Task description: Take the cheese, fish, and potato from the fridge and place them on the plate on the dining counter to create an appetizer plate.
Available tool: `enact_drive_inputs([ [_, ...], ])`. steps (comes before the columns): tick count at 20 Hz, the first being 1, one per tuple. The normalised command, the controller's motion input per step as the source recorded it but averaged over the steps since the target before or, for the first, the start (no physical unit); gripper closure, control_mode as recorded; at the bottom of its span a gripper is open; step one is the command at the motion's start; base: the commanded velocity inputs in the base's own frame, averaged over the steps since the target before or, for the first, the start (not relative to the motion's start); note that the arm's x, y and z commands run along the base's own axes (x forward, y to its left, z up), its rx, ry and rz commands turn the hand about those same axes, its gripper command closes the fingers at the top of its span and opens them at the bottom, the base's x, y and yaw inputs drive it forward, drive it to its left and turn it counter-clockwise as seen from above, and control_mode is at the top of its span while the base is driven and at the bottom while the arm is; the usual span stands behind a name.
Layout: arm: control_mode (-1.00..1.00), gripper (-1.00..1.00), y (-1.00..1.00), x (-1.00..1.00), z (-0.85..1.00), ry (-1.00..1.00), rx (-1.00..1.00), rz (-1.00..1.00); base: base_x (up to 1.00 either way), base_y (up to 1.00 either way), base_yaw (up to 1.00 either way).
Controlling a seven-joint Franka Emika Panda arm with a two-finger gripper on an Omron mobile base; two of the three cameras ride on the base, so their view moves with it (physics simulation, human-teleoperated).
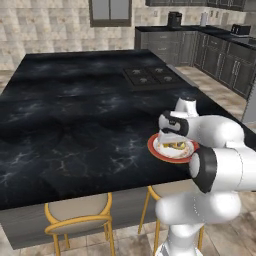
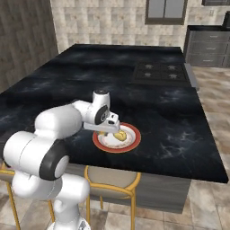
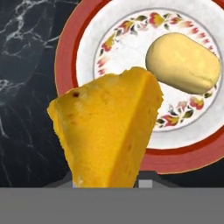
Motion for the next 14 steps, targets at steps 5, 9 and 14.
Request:
enact_drive_inputs([
  [5, -1.0, 1.0, -0.08, 0.28, -0.36, 0.02, 0.0, 0.0, 0.0, 0.0, 0.0],
  [9, -1.0, 1.0, 0.0, 0.27, -0.38, 0.04, 0.0, 0.0, 0.0, 0.0, 0.0],
  [14, -1.0, 1.0, 0.0, 0.3, -0.28, 0.05, 0.0, 0.0, 0.0, 0.0, 0.0],
])
